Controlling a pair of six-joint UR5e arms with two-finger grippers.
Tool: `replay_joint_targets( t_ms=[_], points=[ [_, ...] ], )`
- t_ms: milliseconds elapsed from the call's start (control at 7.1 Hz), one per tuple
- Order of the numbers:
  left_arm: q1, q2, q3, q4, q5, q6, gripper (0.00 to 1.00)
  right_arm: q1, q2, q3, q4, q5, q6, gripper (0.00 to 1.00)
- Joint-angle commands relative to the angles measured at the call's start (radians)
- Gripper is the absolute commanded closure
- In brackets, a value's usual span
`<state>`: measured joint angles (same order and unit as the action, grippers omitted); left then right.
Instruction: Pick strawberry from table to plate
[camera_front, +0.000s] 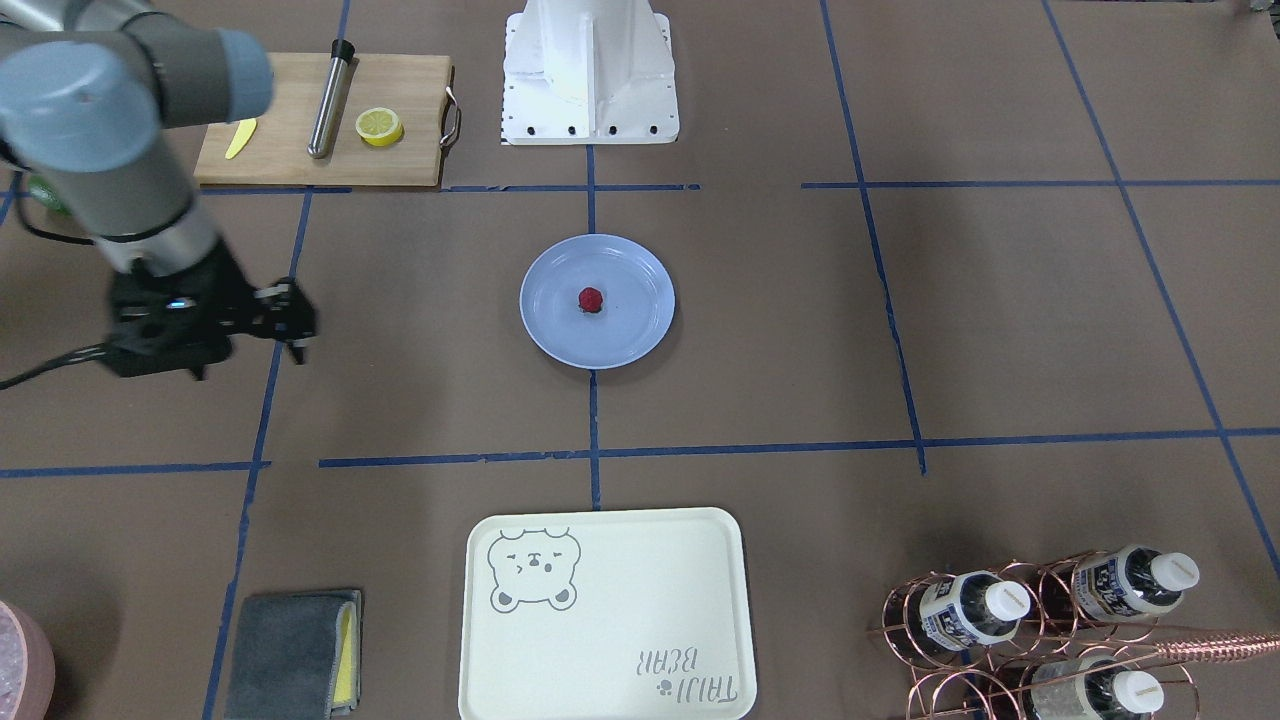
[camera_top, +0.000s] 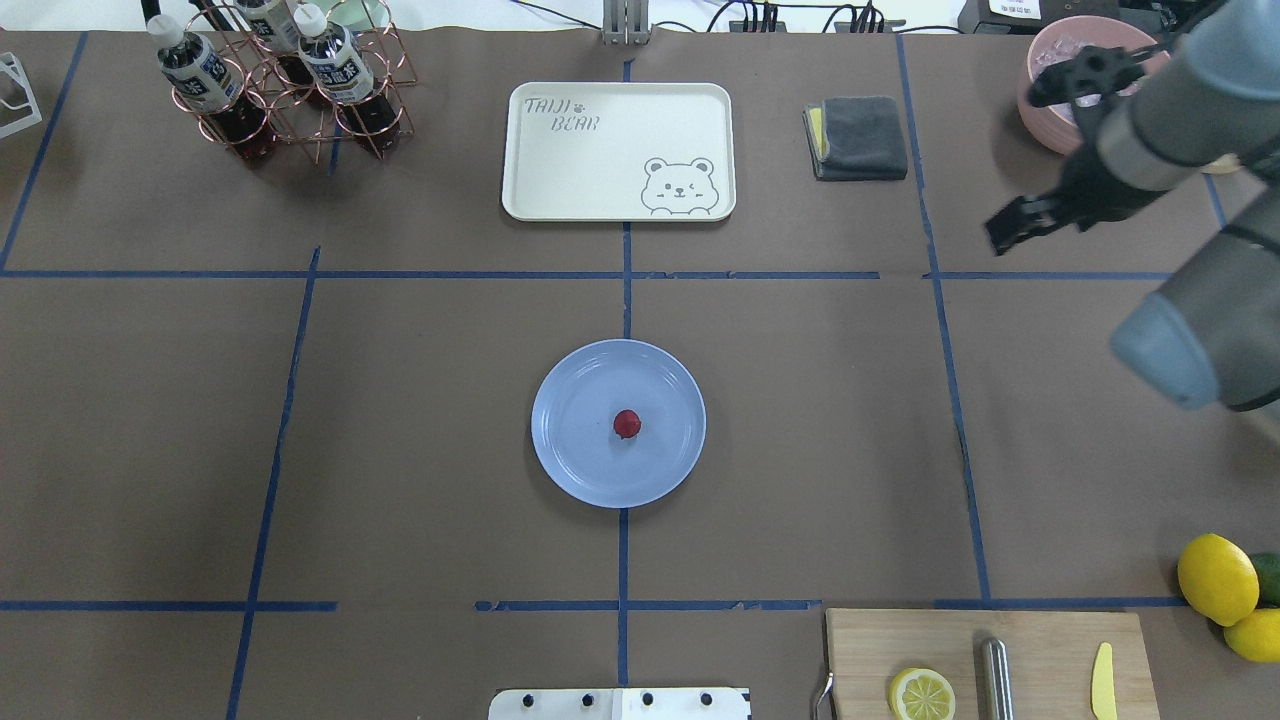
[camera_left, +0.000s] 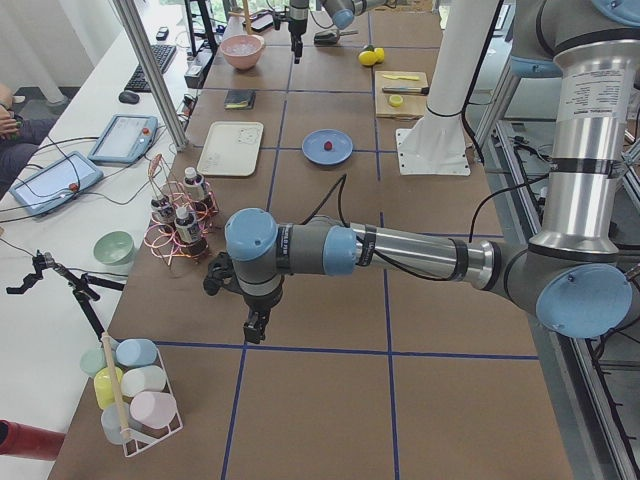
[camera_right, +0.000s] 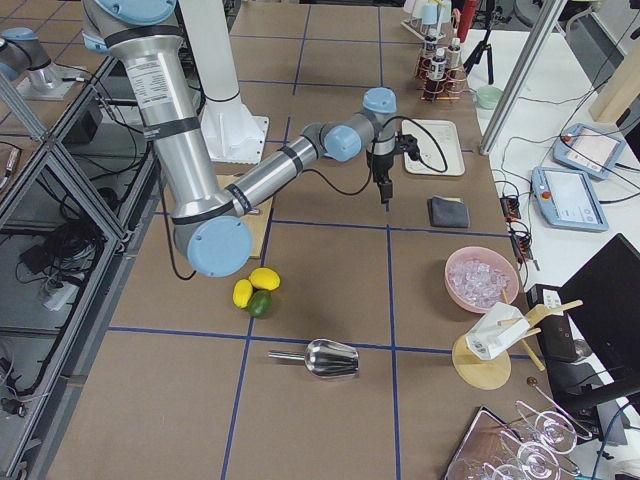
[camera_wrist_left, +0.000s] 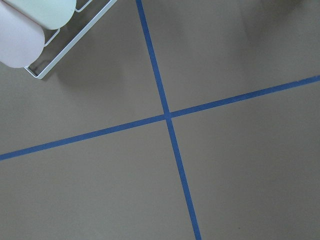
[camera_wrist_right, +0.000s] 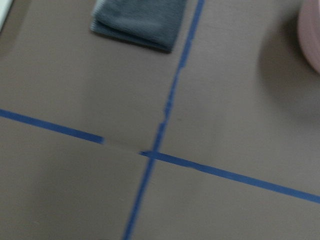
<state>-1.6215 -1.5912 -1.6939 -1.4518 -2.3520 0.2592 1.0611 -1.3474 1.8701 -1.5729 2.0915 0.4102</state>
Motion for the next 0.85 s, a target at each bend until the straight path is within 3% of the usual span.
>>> replay_joint_targets(
  t_ms=[0,282,423,704],
  points=[
    [0.000,0.010,-0.003,-0.002,-0.004,0.002,0.00,0.245,-0.212,-0.002,0.001,0.070,-0.313,0.00],
    [0.003,0.011,0.000,0.001,-0.001,0.000,0.00,0.379,-0.367,-0.038,0.005,0.059,-0.355,0.00],
    [0.003,0.022,0.000,-0.001,-0.001,0.000,0.00,0.455,-0.375,-0.083,0.005,0.091,-0.378,0.00],
    [0.003,0.025,-0.003,-0.002,-0.007,0.002,0.00,0.479,-0.413,-0.082,0.007,0.154,-0.383,0.00]
  ],
)
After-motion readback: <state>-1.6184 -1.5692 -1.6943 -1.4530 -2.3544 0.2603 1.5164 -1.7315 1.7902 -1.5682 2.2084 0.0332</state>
